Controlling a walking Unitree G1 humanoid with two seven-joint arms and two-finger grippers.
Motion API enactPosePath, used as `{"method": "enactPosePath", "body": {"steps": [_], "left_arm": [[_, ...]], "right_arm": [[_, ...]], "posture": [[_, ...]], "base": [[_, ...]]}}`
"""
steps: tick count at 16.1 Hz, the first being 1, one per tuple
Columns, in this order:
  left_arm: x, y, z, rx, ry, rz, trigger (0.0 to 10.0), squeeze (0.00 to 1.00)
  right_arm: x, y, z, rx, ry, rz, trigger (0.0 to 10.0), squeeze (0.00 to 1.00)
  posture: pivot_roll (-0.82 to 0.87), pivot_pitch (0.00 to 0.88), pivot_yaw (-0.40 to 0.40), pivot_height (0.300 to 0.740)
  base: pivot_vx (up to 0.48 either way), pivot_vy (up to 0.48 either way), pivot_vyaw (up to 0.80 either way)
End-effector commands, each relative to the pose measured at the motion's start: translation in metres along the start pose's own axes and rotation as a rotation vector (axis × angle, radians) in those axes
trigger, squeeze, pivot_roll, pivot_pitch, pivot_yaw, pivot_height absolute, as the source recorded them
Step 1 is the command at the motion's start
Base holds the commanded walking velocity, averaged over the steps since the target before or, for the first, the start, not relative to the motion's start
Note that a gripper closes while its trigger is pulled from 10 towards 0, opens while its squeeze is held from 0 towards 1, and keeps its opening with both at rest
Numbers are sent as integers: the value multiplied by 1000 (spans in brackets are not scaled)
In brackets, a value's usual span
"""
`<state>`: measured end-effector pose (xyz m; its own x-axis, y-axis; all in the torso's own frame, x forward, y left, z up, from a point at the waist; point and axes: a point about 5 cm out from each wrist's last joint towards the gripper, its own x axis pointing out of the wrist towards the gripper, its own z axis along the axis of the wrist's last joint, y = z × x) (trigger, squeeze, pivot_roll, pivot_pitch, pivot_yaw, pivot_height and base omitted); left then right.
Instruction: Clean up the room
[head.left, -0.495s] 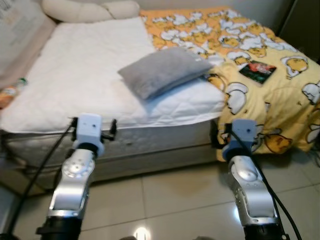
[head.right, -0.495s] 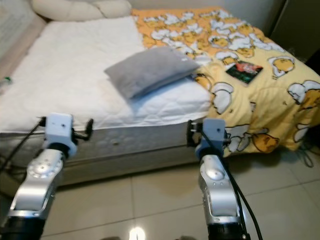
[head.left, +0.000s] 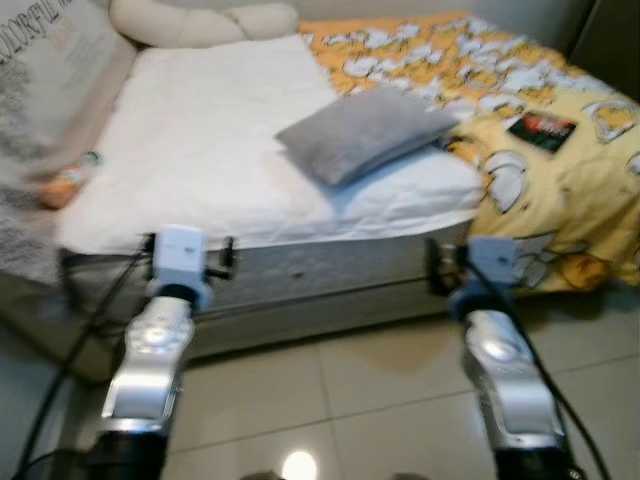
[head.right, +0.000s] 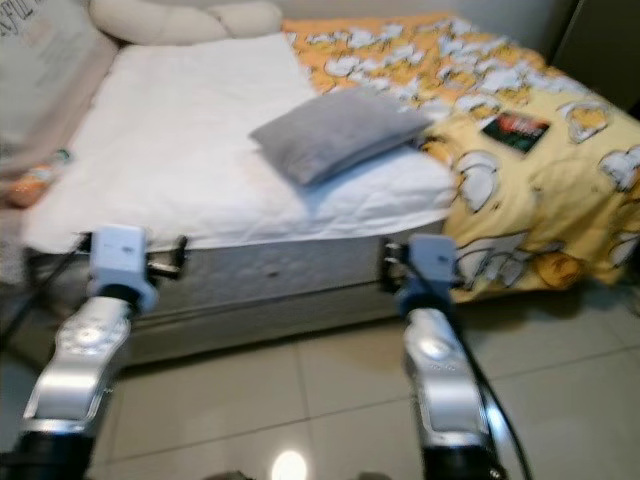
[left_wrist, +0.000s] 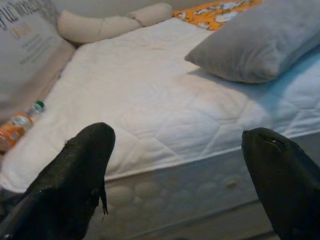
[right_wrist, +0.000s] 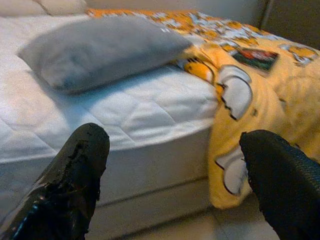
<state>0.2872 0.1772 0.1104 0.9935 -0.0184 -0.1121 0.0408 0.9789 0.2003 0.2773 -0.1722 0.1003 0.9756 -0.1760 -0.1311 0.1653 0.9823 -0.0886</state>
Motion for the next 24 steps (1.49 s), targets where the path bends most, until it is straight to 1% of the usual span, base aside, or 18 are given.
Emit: {"method": "enactPosePath", "body": {"steps": [1, 3, 4, 6, 8, 10, 13, 16, 17, 18, 24], "left_arm": [[0, 6, 2, 13, -6, 12, 10000, 0], [0, 6, 2, 1, -5, 17, 10000, 0], [1, 6, 3, -7, -9, 19, 10000, 0], [1, 5, 6, -33, -25, 20, 10000, 0], [2, 6, 7, -25, -21, 24, 10000, 0], [2, 6, 7, -22, -29, 19, 10000, 0], [3, 7, 8, -32, -32, 21, 10000, 0], [3, 7, 9, -35, -33, 19, 10000, 0], [3, 8, 9, -36, -32, 18, 10000, 0], [3, 8, 8, -37, -32, 18, 10000, 0], [4, 8, 9, -36, -31, 15, 10000, 0]], "right_arm": [[0, 4, 4, 9, -10, 9, 10000, 0], [0, 4, 4, 2, -13, 8, 10000, 0], [0, 5, 4, -7, -11, 16, 10000, 0], [1, 2, 4, -56, -11, 6, 10000, 0], [1, 7, 7, -11, -26, 39, 10000, 0], [0, 9, 7, -14, -28, 43, 10000, 0], [2, 4, 6, -12, -23, 19, 10000, 0], [2, 6, 8, -28, -33, 29, 10000, 0], [1, 11, 10, -42, -41, 67, 10000, 0], [1, 12, 10, -49, -44, 77, 10000, 0], [2, 13, 10, -52, -44, 84, 10000, 0]], "posture": [[-65, 0, 40, 740], [-65, 0, 40, 740], [-64, 0, 40, 740], [-64, 0, 40, 740], [-66, 0, 40, 740], [-65, 0, 39, 740], [-65, 0, 38, 740], [-65, 0, 38, 740], [-64, 0, 38, 740], [-64, 0, 38, 740], [-61, 0, 39, 740]], "base": [[0, 360, 0], [0, 364, 0], [0, 0, 0], [0, 0, 0], [0, 0, 0], [0, 0, 0], [317, 0, 0], [356, 0, 0], [364, 0, 800], [364, 0, 800], [367, 0, 800]]}}
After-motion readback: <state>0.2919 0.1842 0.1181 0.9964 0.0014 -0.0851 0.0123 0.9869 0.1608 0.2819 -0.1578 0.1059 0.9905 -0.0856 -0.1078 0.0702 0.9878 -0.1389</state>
